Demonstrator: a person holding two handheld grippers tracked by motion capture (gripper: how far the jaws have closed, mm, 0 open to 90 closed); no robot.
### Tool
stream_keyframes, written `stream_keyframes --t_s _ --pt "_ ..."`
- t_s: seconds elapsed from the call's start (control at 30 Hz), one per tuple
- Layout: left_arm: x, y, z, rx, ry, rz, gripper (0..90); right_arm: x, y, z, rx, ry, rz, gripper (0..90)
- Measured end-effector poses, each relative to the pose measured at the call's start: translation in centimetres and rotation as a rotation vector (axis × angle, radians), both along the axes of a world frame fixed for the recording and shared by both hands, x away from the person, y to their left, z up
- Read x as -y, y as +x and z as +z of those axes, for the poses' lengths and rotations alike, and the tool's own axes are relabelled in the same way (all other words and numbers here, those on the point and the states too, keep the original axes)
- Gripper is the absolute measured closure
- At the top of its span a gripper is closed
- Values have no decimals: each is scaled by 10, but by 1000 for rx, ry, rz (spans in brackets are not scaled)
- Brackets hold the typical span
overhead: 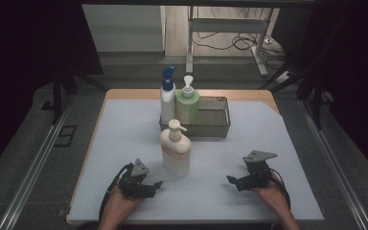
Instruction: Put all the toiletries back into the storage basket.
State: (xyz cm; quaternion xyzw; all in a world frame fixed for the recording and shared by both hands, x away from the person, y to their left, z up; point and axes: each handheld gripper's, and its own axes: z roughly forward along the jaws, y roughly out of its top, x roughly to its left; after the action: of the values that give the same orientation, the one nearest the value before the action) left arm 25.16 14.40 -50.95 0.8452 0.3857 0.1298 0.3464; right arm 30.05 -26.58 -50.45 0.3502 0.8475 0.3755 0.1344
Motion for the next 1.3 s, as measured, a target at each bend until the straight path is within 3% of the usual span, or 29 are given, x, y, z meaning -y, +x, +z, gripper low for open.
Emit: stream_keyframes --t_s 0.2,0.3,0.6,0.9,1.3 --pt "-5 -6 -6 9 27 31 136 -7 -3 12 14 42 22 0" --pt "-7 -3 -10 2 31 53 130 -12 -5 18 21 48 40 0" --pt "-8 -3 -14 11 22 56 123 -32 -7 34 46 44 94 0" --pt "-8 -3 -14 11 21 56 123 -54 -4 51 54 86 144 0" --pt "-8 -3 -14 14 19 58 123 -86 1 64 52 105 170 0"
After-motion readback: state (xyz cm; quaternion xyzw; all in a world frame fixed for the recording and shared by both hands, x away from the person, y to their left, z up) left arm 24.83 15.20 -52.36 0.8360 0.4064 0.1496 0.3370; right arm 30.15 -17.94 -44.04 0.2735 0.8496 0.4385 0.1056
